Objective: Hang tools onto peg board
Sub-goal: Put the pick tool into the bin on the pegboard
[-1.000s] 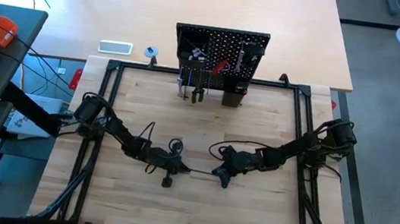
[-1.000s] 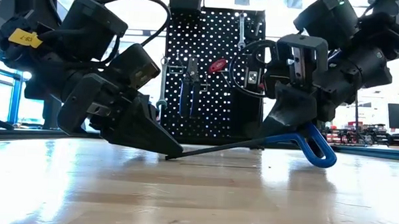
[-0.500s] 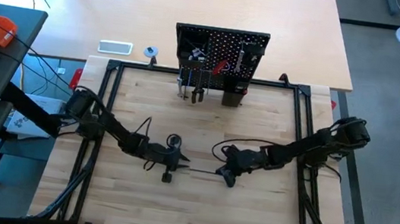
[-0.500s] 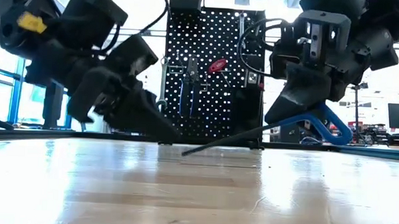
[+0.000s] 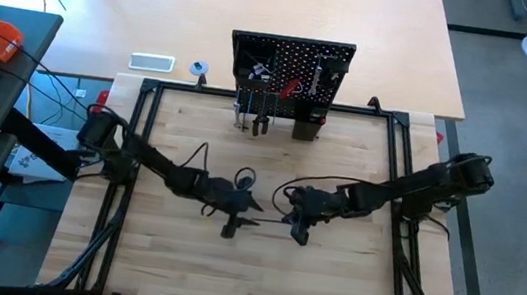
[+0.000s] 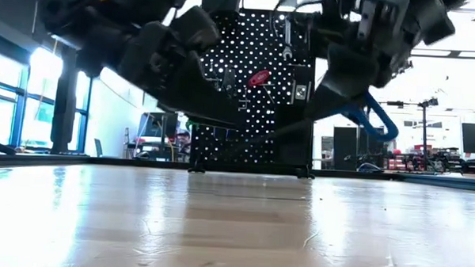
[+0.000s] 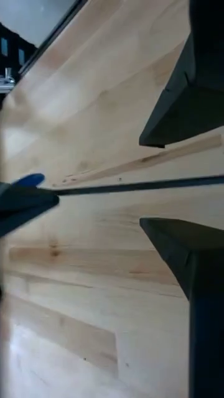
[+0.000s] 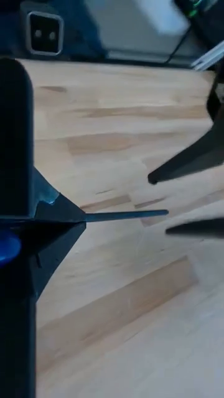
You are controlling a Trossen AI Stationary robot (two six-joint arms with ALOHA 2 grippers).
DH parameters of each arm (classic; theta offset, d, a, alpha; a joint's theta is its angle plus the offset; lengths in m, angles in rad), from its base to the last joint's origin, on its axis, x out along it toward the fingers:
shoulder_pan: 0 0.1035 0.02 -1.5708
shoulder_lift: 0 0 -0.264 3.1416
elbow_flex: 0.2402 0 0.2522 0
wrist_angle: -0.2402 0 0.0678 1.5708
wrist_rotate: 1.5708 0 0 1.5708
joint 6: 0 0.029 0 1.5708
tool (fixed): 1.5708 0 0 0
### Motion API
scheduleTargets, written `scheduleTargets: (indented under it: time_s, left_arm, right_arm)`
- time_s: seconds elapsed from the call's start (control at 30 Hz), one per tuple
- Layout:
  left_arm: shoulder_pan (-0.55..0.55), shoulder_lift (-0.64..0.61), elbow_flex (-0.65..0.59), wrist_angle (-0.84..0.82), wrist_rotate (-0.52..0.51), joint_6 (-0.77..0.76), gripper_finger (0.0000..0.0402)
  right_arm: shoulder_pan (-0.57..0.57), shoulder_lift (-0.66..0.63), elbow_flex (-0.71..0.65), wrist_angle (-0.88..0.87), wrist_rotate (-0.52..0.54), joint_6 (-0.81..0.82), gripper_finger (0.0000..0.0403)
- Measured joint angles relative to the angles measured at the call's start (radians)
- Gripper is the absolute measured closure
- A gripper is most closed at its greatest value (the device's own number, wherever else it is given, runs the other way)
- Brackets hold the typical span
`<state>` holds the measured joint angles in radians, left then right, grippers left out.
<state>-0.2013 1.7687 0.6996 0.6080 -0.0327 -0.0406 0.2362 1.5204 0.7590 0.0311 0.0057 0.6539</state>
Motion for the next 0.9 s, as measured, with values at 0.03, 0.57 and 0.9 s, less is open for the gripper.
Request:
scheduleTargets:
  time_s: [0.03,0.57,0.9]
  left_arm:
    - [0.006,0.0,0.018,-0.026,0.008,0.0,0.0205]
    - [0.083,-0.001,0.213,-0.275,0.154,0.038,0.0188]
    - [0.106,-0.001,0.251,-0.303,0.157,0.102,0.0282]
  right_arm:
    - [0.0,0.0,0.03,-0.054,0.0,-0.025,0.0403]
    - [-0.035,0.0,0.33,-0.441,0.031,-0.251,0.0403]
    - [-0.047,0.0,0.335,-0.476,0.001,-0.274,0.0403]
